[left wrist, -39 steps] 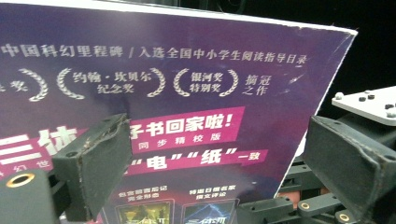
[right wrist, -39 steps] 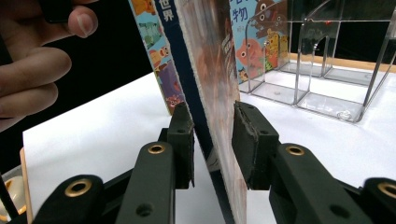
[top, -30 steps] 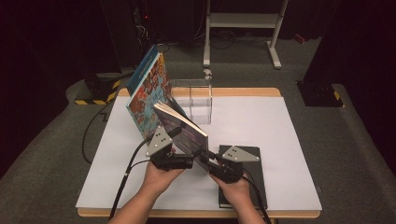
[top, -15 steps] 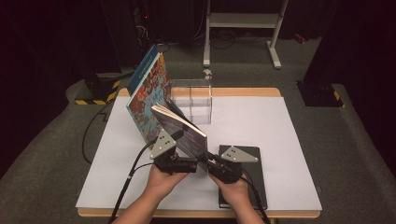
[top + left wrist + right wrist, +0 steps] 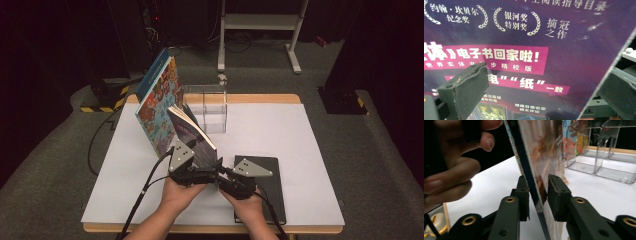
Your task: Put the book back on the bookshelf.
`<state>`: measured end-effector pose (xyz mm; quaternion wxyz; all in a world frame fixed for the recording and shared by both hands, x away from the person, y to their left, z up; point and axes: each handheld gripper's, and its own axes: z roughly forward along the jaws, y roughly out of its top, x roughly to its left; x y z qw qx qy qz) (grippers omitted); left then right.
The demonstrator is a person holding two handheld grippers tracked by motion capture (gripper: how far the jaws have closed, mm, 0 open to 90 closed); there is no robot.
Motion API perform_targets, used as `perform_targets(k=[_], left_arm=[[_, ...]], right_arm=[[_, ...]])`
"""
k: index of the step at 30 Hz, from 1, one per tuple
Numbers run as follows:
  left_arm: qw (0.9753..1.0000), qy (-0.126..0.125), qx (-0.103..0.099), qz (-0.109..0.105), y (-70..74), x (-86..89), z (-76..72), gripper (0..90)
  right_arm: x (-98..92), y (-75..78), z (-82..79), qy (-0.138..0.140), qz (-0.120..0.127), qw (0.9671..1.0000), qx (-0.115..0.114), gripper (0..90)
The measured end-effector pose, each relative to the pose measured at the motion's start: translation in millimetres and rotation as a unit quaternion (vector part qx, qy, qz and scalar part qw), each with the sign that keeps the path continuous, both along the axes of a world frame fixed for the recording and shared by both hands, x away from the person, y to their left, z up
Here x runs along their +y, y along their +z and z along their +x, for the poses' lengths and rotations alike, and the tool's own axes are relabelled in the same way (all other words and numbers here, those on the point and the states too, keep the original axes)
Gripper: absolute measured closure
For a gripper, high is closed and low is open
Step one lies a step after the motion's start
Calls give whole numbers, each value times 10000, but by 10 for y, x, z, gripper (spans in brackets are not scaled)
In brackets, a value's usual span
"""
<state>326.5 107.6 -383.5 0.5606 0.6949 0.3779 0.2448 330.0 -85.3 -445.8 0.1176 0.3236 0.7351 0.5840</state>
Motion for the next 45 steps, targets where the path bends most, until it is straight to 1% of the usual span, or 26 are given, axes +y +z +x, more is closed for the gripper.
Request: perform_targets(k=[3, 7, 9, 11, 14, 15, 17, 19, 21, 25, 27, 28, 30, 31, 34, 39, 45], left_arm=[[10000, 38, 4, -6, -14, 20, -2, 5], [9999, 9, 98, 21, -39, 55, 25, 5], [9999, -72, 149, 29, -43, 63, 48, 5], [9997, -133, 172, 99, -45, 62, 60, 5], [9989, -347, 288, 100, -54, 75, 82, 25], [9990, -339, 267, 136, -55, 77, 84, 36], [9992, -321, 200, 143, -48, 92, 83, 56], [9994, -271, 130, 182, -40, 107, 79, 74], [9994, -258, 131, 201, -36, 129, 79, 88], [9992, -257, 42, 313, -30, 168, 67, 135], [9985, -224, -36, 499, -32, 160, 66, 161], [9979, -238, -42, 600, -34, 155, 69, 168], [9972, -220, -57, 707, -39, 157, 68, 187], [9971, -203, -70, 727, -38, 168, 70, 196], [9981, -152, -39, 597, -31, 221, 70, 230], [9979, -180, -113, 604, -31, 265, 53, 310], [9977, -193, -146, 639, -33, 288, 43, 321]], right_arm=[[3, -2, -22, 127, 17, 9998, 125, 662], [-11, -17, -87, 264, -70, 9995, 143, 663], [-18, -22, -98, 292, -62, 9994, 146, 670], [-14, -23, -94, 294, -59, 9994, 150, 679], [9, -23, -80, 333, -22, 9993, 161, 685], [21, -20, -78, 340, -18, 9993, 163, 688], [46, -15, -70, 400, 0, 9990, 192, 686], [83, -9, -78, 407, -39, 9990, 166, 680], [103, -8, -74, 435, -42, 9989, 170, 670], [128, -9, -67, 461, -3, 9988, 185, 652], [141, -14, -62, 478, 36, 9986, 208, 649], [152, -15, -63, 491, 38, 9986, 211, 649], [178, -14, -67, 505, 47, 9985, 216, 646], [191, -14, -66, 517, 34, 9985, 203, 644], [230, -9, -62, 554, 7, 9983, 197, 632], [266, -8, -55, 612, -8, 9979, 191, 621], [246, -26, -80, 633, -66, 9977, 239, 593]])
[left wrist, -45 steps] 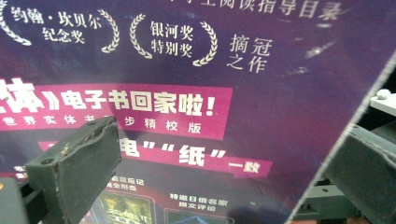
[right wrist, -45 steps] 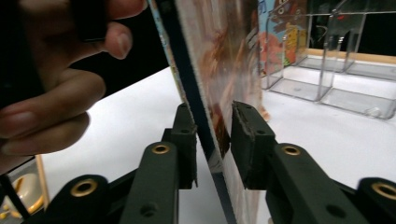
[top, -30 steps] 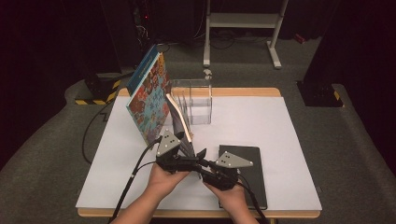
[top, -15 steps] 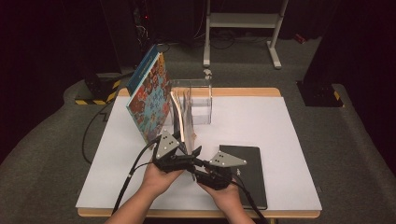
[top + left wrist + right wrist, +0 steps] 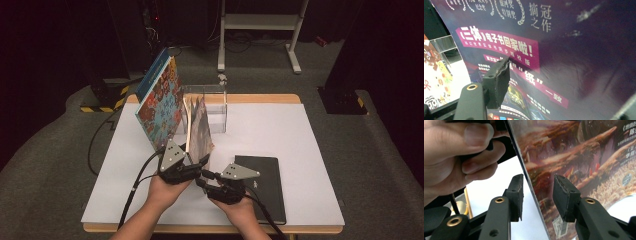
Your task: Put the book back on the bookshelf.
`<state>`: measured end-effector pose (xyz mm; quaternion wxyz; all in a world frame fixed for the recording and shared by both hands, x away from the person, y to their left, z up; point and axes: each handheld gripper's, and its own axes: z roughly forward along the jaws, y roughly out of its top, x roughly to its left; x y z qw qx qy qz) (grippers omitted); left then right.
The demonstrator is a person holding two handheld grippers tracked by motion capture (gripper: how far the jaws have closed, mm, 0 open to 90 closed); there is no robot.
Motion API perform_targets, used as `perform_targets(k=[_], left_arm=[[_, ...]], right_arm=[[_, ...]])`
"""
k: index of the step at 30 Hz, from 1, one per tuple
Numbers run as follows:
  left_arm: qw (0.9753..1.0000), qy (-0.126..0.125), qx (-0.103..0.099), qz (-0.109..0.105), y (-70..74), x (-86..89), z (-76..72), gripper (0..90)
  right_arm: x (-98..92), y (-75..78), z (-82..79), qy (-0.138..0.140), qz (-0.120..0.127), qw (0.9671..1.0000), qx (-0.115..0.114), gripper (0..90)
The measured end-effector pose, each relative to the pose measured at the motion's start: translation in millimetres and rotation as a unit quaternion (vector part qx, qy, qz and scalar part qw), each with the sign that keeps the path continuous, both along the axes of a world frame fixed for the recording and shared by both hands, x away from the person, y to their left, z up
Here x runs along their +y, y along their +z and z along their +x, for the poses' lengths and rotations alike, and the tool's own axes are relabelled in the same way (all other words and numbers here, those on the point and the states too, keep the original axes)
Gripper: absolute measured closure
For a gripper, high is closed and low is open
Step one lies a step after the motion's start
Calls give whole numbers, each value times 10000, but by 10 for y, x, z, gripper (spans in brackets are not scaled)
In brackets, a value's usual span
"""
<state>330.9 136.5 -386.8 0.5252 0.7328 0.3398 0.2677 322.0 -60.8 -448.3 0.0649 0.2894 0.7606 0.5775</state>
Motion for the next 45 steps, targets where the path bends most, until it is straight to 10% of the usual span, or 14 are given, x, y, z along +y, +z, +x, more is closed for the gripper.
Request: perform_targets(k=[16, 28, 37, 45], left_arm=[[9999, 14, -97, 78, -4, -20, -58, 383], [9973, 683, -187, 175, -59, -191, -84, 212], [9980, 558, -222, 215, -33, -139, -128, 397], [9973, 543, -256, 423, -4, -43, -183, 532]], right_arm=[[-300, 3, -128, -309, -373, 9984, -298, 518], [-632, 32, 19, -1152, -500, 9913, -394, 484], [-740, -65, 3, -1274, -854, 9869, -500, 471], [-927, -27, -5, -1589, -559, 9839, -597, 462]])
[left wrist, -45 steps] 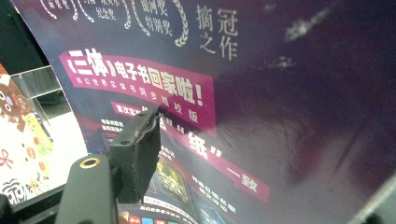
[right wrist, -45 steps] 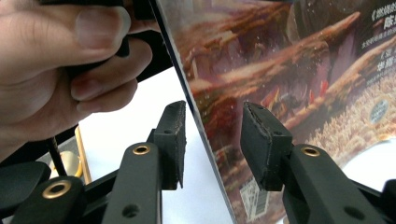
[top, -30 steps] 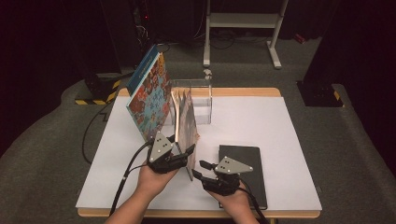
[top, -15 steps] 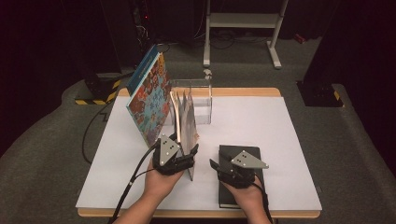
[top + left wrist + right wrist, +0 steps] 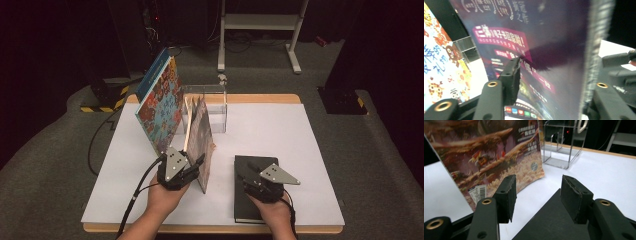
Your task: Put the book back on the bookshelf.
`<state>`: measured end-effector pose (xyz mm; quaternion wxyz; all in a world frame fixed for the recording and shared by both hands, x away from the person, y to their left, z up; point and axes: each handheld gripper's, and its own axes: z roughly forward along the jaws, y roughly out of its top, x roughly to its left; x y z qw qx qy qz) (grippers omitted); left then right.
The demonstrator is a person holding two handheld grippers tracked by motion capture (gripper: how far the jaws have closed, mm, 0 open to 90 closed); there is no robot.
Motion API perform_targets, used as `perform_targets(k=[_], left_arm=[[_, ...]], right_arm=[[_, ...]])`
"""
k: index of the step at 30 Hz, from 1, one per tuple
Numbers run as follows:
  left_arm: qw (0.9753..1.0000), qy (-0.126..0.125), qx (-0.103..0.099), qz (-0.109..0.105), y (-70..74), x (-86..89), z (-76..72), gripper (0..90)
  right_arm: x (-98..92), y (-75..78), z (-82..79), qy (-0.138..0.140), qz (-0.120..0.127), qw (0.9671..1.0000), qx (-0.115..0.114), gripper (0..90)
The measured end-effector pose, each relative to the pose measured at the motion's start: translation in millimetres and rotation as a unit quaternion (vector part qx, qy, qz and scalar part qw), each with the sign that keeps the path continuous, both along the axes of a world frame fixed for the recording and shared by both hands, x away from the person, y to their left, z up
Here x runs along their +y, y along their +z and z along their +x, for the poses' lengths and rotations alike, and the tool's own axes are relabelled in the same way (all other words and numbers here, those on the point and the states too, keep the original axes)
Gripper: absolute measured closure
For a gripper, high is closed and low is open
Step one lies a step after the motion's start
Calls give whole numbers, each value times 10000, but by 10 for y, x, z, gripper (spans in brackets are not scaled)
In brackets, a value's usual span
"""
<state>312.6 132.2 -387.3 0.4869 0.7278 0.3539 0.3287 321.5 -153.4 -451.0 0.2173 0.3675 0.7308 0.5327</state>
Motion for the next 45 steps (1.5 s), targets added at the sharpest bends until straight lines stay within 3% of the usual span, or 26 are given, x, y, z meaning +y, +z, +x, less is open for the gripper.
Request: perform_targets(k=[4, 10, 19, 22, 34, 45], left_arm=[[10000, 12, -7, 53, 13, 49, -6, 576], [9999, -63, -28, 132, 36, 55, 6, 626], [9997, -78, -178, 124, 33, 80, 26, 669], [9998, -101, -172, 73, 37, 95, 39, 672], [9996, -181, -220, -92, 59, 146, 50, 750], [9988, -375, -38, -314, 72, 239, 88, 798]], right_arm=[[-46, 10, -2, -62, 52, 10000, -15, 463], [-65, 1, 41, -101, 3, 9997, 218, 463], [-115, -26, 73, -182, -46, 9995, 235, 447], [-127, -23, 61, -186, -55, 9997, 127, 448], [-79, -21, 48, -89, -101, 9998, 141, 459], [-61, -4, 19, -34, -82, 9999, 107, 459]])
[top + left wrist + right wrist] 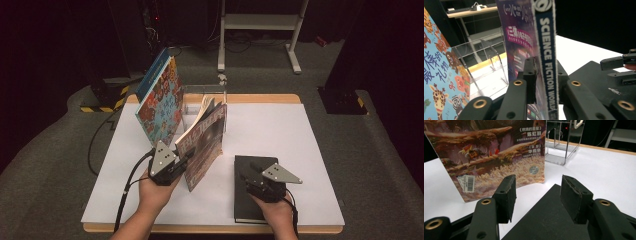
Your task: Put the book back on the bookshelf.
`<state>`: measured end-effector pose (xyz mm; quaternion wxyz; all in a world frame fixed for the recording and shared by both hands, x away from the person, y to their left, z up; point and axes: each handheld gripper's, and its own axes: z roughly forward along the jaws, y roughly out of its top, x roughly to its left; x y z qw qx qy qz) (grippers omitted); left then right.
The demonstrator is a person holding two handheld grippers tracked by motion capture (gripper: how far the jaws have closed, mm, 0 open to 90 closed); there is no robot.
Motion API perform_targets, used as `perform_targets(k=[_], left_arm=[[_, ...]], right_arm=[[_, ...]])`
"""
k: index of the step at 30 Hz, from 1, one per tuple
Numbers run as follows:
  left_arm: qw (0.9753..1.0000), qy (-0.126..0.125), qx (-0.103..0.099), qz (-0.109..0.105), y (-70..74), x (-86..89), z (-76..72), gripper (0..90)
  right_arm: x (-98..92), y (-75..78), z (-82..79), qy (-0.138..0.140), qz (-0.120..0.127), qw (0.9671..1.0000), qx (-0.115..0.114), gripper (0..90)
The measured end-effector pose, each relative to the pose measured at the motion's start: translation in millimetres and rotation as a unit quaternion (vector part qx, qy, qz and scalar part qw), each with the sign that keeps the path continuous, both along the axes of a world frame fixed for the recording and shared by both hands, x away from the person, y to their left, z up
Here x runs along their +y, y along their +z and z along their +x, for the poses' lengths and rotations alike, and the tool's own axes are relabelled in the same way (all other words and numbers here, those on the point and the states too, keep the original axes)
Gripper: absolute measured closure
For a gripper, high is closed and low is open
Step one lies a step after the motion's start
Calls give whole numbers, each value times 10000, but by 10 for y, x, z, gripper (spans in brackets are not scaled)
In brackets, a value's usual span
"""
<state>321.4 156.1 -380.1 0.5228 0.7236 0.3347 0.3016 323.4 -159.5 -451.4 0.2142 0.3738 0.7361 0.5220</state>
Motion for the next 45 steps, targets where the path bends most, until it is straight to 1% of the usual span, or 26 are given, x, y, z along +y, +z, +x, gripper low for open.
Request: perform_targets(k=[2, 6, 10, 13, 17, 20, 21, 22, 24, 26, 29, 31, 33, 36, 37, 39, 42, 45], left_arm=[[10000, -14, 4, 12, 1, 21, 5, 810], [9997, -108, 108, -203, -13, 104, 24, 834], [9992, -175, 171, -322, -24, 169, 32, 839], [9991, -237, 170, -314, -22, 194, 30, 840], [9983, -330, 163, -441, -45, 260, 31, 840], [9983, -362, 191, -421, -37, 288, 43, 830], [9983, -371, 165, -423, -32, 287, 39, 819], [9984, -385, 141, -400, -23, 287, 37, 804], [9987, -352, 166, -318, -6, 267, 44, 789], [9988, -339, 165, -301, 2, 252, 53, 759], [9994, -262, 76, -192, 27, 212, 57, 745], [9994, -276, 93, -204, 54, 191, 72, 726], [9993, -265, 150, -213, 84, 171, 98, 685], [9994, -271, 147, -152, 139, 138, 141, 694], [9994, -272, 158, -161, 152, 133, 158, 701], [9991, -294, 192, -242, 163, 132, 187, 728], [9986, -293, 260, -344, 183, 132, 219, 738], [9984, -293, 244, -422, 193, 132, 234, 740]], right_arm=[[-1, 4, -2, -3, 11, 10000, 0, 459], [-14, 10, -3, -15, 25, 10000, -5, 461], [-29, 4, 2, -33, 39, 10000, 12, 463], [-33, 6, 5, -37, 65, 10000, 23, 473], [-34, 2, 8, -28, 77, 10000, 44, 477], [-31, -7, 15, -26, 80, 9999, 58, 477], [-26, -9, 17, -24, 87, 9999, 73, 480], [-22, -11, 19, -20, 80, 9999, 72, 491], [-11, -13, 14, -26, 49, 10000, 44, 499], [-10, -11, 12, -25, 52, 10000, 50, 499], [-15, -7, 10, -33, 69, 10000, 50, 495], [-18, -4, 9, -40, 78, 9999, 55, 485], [-16, -7, 18, -9, 81, 9999, 112, 467], [-9, -14, 31, 5, 50, 9998, 183, 442], [-9, -15, 33, -10, 33, 9998, 180, 435], [-16, -14, 36, -40, 15, 9999, 165, 432], [-33, -15, 41, -72, 30, 9998, 171, 431], [-44, -18, 44, -79, 37, 9998, 179, 431]])
